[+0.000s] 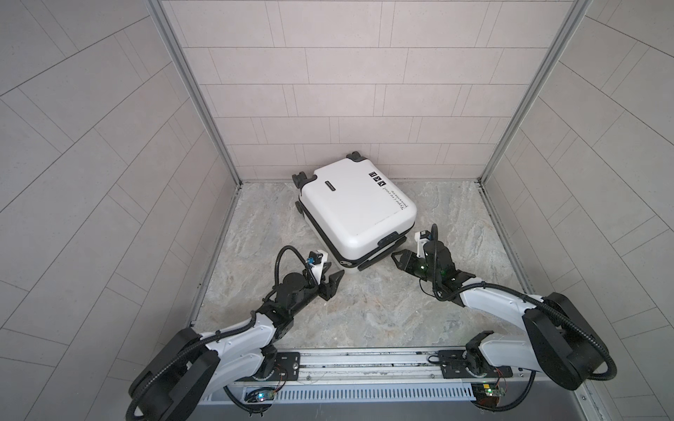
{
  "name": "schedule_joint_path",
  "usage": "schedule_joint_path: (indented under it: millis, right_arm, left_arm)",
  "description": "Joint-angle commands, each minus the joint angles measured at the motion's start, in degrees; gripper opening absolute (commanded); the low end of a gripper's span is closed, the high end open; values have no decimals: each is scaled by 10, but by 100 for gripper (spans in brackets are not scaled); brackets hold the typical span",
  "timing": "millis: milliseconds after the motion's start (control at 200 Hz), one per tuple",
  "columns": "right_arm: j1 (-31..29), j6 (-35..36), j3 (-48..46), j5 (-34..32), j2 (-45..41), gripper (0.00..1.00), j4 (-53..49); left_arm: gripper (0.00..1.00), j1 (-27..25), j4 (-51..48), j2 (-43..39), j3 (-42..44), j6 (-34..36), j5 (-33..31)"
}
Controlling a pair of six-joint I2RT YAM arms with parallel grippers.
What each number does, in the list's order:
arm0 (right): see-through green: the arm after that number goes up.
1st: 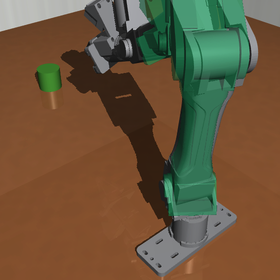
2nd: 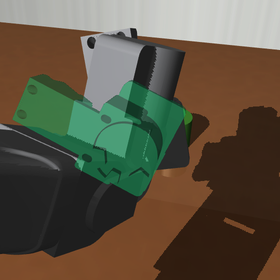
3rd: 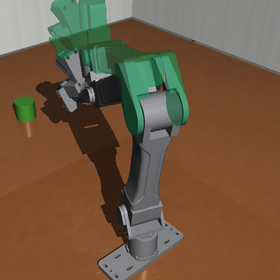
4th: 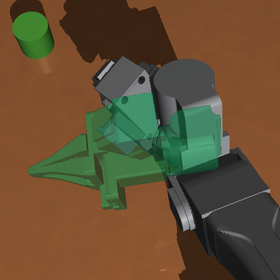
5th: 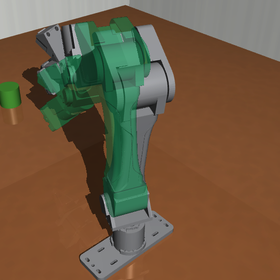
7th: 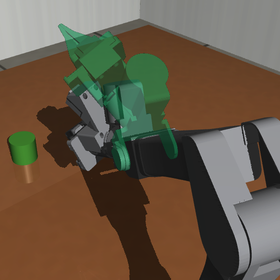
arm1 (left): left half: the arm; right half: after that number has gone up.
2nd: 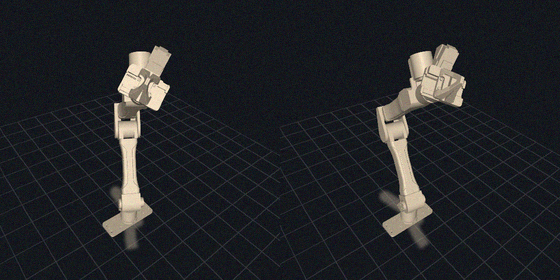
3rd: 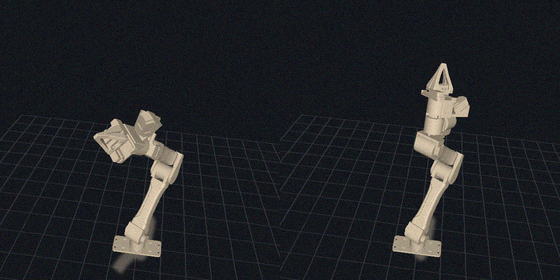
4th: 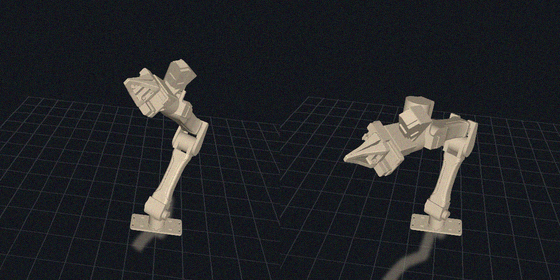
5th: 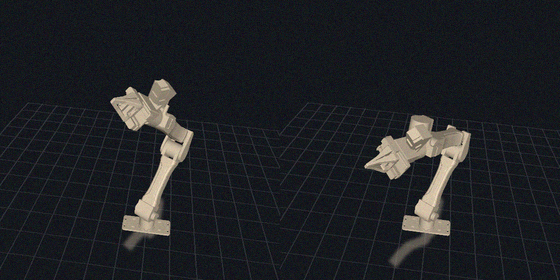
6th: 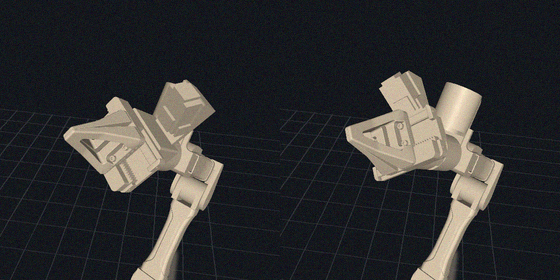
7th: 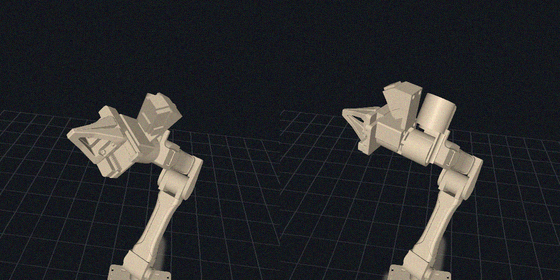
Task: Pack the luggage
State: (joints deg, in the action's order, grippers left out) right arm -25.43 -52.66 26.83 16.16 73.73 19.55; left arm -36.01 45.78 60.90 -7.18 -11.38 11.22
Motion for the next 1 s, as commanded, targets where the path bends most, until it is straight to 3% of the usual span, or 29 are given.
schedule_joint_path:
  millis: [0,475,996]
  right_arm:
    - [2,3,18,6,8,50,14]
    - [3,-9,29,30,45,42,44]
    - [3,-20,30,40,62,39,63]
  left_arm:
    - [60,3,48,6,-15,49,13]
    - [63,3,46,35,-26,152,29]
    - [63,-2,118,88,-30,183,28]
